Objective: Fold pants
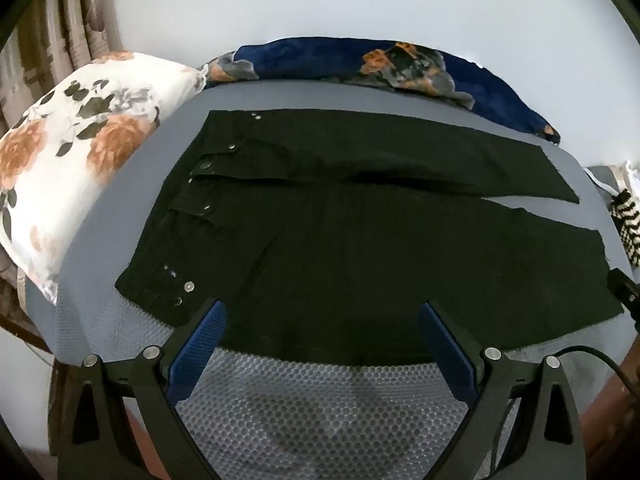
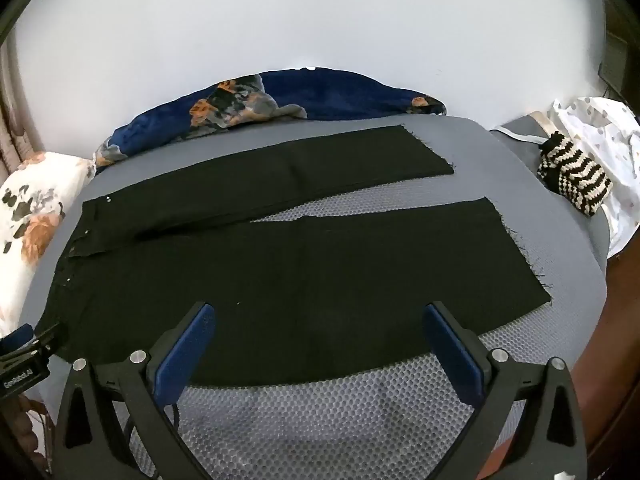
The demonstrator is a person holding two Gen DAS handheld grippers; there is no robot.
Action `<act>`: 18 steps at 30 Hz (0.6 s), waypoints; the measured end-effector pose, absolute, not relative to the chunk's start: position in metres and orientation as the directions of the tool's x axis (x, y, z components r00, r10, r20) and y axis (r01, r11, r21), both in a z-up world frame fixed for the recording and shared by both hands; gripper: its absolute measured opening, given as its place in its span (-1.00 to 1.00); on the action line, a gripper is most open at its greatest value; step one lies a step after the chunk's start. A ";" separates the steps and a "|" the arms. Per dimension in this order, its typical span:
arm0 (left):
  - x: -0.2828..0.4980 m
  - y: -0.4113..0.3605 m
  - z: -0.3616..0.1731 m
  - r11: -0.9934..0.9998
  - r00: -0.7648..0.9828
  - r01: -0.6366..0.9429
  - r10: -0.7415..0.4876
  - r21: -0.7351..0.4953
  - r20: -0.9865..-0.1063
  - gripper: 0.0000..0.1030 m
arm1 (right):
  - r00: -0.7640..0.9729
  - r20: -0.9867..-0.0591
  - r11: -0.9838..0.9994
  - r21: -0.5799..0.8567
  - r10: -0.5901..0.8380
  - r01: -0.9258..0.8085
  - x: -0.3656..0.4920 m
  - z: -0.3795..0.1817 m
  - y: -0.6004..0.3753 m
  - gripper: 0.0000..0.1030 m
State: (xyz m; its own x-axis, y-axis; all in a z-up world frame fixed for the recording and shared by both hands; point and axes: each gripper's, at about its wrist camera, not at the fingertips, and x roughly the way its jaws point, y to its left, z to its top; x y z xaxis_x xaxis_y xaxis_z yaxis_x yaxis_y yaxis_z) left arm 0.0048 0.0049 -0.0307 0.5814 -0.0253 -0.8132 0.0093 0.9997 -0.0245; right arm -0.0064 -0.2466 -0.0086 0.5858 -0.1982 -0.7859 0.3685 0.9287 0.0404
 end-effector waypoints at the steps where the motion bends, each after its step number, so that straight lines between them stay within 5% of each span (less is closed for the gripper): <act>1: 0.005 0.005 -0.032 1.000 0.579 0.007 -0.023 -0.024 -0.815 0.87 | 0.585 -0.786 0.930 0.037 -0.199 0.366 -0.006 -0.009 -0.245 1.00; 18: 0.008 0.008 -0.039 1.000 0.567 0.016 -0.010 0.000 -0.824 0.87 | 0.561 -0.805 0.931 0.030 -0.193 0.364 -0.006 -0.021 -0.243 1.00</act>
State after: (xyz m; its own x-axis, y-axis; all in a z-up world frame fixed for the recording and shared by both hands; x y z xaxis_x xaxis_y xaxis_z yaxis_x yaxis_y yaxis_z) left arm 0.0076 0.0076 -0.0387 0.5671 -0.0096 -0.8236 0.0165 0.9999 -0.0003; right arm -0.0059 -0.2432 -0.0208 0.5613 -0.1930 -0.8048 0.3638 0.9310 0.0305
